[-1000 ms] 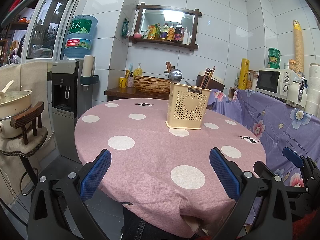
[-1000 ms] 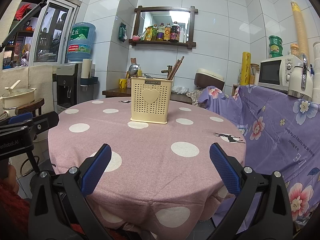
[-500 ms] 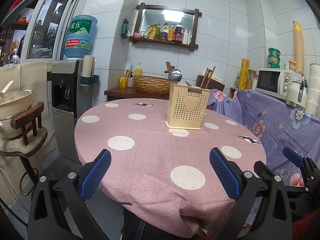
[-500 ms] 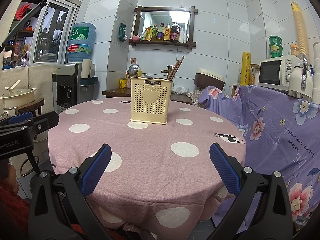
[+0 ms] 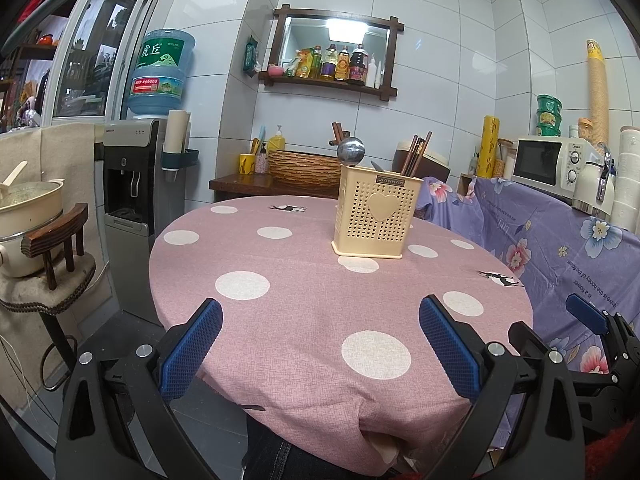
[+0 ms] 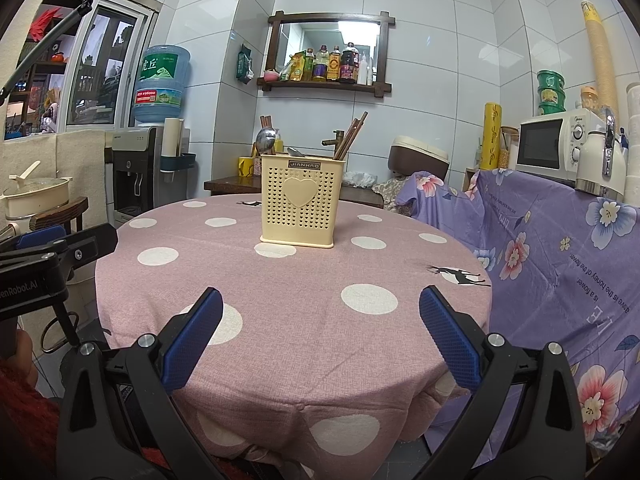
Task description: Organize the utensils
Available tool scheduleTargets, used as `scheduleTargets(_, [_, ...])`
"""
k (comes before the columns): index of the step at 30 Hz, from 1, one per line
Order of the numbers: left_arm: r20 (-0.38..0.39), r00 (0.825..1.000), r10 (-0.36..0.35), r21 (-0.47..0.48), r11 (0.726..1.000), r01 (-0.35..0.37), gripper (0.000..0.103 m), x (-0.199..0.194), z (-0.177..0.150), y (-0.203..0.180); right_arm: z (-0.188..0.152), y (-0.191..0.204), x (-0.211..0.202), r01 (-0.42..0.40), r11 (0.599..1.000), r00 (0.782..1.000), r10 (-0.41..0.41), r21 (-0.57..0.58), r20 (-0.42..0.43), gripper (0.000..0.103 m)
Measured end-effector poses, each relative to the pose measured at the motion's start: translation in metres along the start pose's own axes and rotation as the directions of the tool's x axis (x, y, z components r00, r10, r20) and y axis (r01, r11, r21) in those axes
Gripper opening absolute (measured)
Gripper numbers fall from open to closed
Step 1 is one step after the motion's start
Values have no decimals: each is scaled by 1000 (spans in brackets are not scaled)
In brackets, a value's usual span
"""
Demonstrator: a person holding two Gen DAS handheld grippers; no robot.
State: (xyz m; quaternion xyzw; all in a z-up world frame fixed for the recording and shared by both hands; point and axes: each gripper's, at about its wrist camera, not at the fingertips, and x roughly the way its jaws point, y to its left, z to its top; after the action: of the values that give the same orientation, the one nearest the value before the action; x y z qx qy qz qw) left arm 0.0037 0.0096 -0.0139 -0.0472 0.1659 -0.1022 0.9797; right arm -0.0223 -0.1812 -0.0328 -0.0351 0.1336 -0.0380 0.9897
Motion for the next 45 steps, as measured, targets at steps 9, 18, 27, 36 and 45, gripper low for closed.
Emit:
scheduleTargets(9, [0, 1000, 7, 0, 1000, -7, 98, 0, -2, 2, -4, 3, 0, 3, 1000, 1000, -3, 4, -3, 97])
scheduleTargets(18, [-1, 1000, 9, -2, 1000, -9, 98, 0, -1, 3, -2, 2, 1, 2, 1000, 1000, -2, 6, -5, 97])
scheduleTargets(27, [-4, 1000, 10, -1, 1000, -10, 98, -1, 0, 4, -3, 2, 1, 0, 1000, 1000, 0, 7, -7, 97])
scheduleTargets(36, [-3, 1000, 12, -2, 1000, -12, 98, -1, 0, 4, -2, 3, 2, 0, 1000, 1000, 0, 8, -8, 97])
scheduleTargets(45, [-6, 1000, 12, -2, 1000, -12, 98, -2, 0, 4, -3, 3, 1, 0, 1000, 1000, 0, 8, -9, 97])
